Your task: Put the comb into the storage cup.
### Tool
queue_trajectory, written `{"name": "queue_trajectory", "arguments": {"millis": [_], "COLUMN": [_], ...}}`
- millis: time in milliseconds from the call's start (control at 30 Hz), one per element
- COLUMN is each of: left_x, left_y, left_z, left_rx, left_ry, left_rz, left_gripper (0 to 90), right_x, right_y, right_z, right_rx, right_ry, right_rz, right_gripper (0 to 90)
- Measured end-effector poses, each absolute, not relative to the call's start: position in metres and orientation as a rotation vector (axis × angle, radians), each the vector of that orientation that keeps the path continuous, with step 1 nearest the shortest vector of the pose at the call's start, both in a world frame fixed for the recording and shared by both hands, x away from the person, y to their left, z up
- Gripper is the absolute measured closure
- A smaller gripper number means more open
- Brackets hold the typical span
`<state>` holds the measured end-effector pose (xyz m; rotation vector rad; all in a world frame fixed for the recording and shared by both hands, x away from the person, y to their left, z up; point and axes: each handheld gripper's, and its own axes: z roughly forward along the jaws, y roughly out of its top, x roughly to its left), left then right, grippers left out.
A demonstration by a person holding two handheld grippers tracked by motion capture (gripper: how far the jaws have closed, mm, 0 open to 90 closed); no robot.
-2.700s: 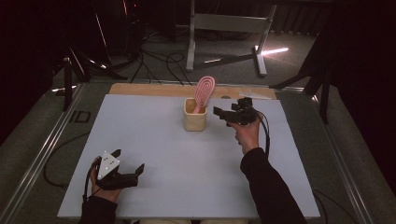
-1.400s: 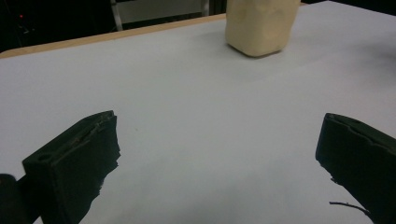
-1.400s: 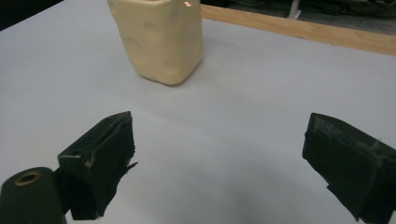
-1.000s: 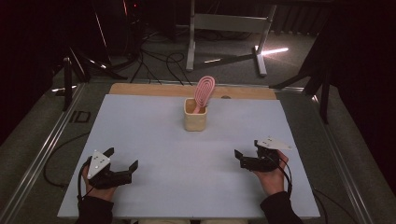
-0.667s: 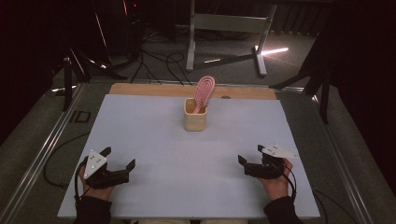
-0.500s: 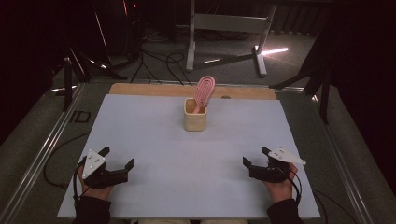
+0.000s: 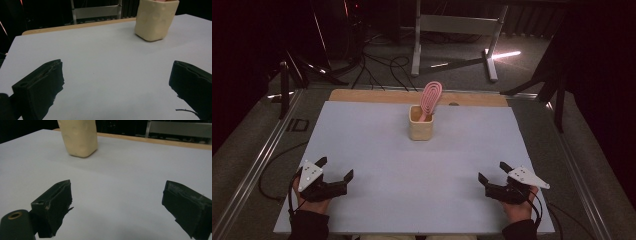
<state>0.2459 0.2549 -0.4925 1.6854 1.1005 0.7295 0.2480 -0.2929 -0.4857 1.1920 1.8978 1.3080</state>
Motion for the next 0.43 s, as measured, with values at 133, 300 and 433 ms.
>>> {"name": "queue_trajectory", "arguments": {"millis": [133, 300, 433], "left_x": [0.2464, 0.247, 0.2471], "left_y": [0.2551, 0.2535, 0.251], "left_z": [-0.4929, -0.4926, -0.493], "left_rx": [1.689, 1.701, 1.722], "left_ry": [1.1, 1.093, 1.091], "left_rz": [0.733, 0.74, 0.757], "left_gripper": [0.2, 0.2, 0.2], "right_x": [0.2493, 0.2508, 0.2497], "right_y": [-0.292, -0.2893, -0.2873], "right_z": [-0.4874, -0.4916, -0.4905], "right_rx": [1.184, 1.181, 1.169], "right_ry": [1.901, 1.929, 1.931], "right_rz": [1.305, 1.293, 1.299], "right_gripper": [9.2, 9.2, 9.2]}}
